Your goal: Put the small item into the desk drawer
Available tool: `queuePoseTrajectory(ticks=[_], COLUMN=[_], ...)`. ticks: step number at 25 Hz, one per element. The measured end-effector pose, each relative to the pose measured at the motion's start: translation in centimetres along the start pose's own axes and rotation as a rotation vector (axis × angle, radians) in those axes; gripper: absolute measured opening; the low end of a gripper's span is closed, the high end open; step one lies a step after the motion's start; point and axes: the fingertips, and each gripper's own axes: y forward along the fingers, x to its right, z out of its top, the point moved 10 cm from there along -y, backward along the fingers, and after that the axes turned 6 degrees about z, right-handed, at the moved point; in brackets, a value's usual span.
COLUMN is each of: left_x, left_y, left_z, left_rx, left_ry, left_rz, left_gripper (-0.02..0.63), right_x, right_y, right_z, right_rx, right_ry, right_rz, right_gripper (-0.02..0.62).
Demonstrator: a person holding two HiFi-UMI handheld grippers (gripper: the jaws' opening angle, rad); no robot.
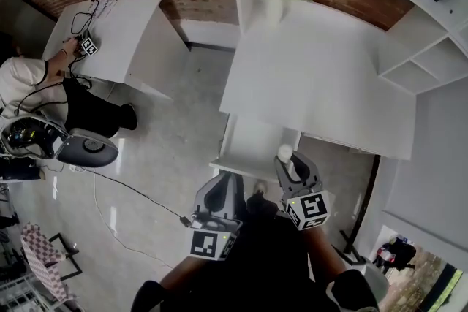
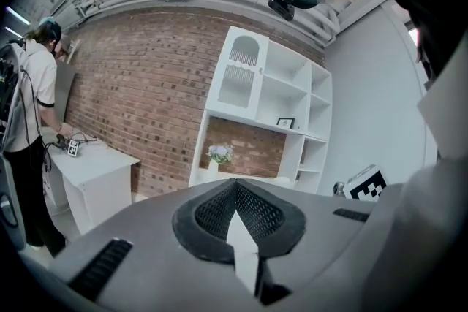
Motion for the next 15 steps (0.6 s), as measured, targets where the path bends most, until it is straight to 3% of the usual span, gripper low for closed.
queuePoseTrajectory(ticks=[15], left_x=[-1.1], left_y=[4.6], left_z=[-0.5], left_rx=[-0.060], left_ry=[-0.043], left_rz=[-0.025], left_gripper=[0.025], right_x=[3.2], right_y=[6.9], right_z=[-5.9], right_rx=[-0.242], right_ry=[0.037], right_rz=[0.035], right_gripper=[0.143])
